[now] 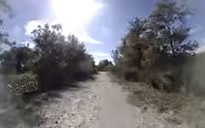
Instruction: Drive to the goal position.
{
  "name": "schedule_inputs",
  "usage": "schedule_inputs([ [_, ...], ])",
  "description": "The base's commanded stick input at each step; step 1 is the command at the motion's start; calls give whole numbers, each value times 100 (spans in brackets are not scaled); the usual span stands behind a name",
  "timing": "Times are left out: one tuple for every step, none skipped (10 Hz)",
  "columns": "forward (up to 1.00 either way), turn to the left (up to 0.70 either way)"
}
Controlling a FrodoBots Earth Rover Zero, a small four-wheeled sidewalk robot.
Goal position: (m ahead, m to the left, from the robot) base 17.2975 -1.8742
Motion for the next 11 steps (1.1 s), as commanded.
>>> schedule_inputs([
  [85,0],
  [85,0],
  [85,0],
  [85,0],
  [85,0],
  [85,0],
  [85,0],
  [85,0],
  [85,0],
  [85,0],
  [85,5],
])
